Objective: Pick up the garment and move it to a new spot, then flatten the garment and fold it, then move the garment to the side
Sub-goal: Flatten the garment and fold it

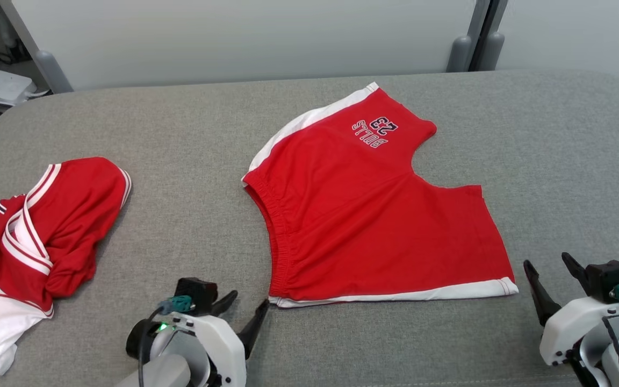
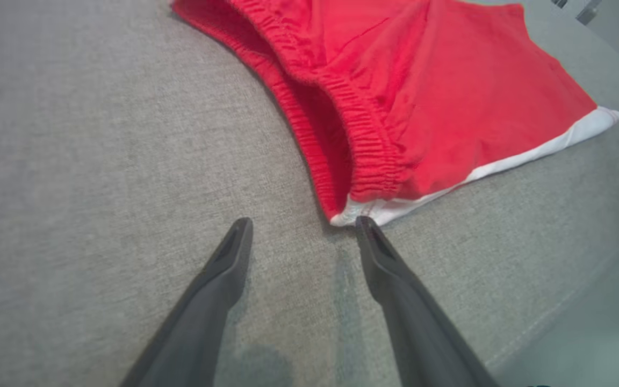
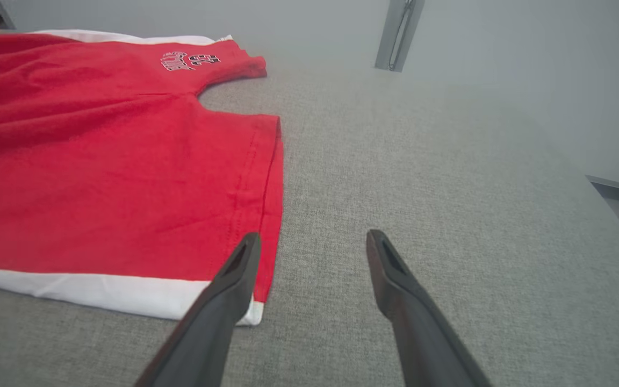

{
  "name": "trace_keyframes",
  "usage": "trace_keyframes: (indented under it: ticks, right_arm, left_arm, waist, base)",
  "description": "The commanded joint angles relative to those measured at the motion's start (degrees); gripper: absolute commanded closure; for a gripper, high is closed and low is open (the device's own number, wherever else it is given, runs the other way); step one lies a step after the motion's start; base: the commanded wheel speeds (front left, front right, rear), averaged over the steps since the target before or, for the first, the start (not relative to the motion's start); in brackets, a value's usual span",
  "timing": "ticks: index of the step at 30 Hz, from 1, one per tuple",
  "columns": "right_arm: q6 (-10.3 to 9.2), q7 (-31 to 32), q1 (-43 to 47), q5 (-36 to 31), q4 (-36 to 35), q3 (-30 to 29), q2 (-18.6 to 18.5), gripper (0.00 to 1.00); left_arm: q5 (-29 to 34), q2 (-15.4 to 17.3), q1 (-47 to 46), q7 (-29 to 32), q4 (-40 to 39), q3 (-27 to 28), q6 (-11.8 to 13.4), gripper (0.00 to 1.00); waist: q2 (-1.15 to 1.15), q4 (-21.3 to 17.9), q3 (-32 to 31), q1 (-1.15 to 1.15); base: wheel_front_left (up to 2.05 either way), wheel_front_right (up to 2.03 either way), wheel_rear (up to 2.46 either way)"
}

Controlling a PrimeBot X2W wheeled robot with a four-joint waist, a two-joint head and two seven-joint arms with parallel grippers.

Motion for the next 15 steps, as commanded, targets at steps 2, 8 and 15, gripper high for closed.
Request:
trace_keyframes:
  ticks: [2,8,15]
  right_arm:
    - [-0.02,-1.2,2.3,-0.6,-4.4,-0.7,1.0,0.00]
    - [-0.02,-1.5,7.3,-1.6,-13.2,-3.8,3.4,0.00]
    - [-0.02,-1.6,14.8,-4.0,-28.4,-8.9,8.2,0.00]
  left_arm:
    - [-1.0,2.7,0.1,-2.4,-3.3,4.4,2.8,0.00]
    - [-0.2,3.9,4.7,-3.6,-14.7,19.2,8.7,0.00]
    - [17.8,0.9,18.3,-3.7,-32.1,38.1,14.1,0.00]
  waist:
    - [0.00,0.2,-1.1,0.00]
    - [0.00,1.4,-2.3,0.00]
    - [0.00,1.7,-3.8,0.00]
  base:
    - [0.00,0.00,0.00]
    - [0.00,0.00,0.00]
    - [0.00,0.00,0.00]
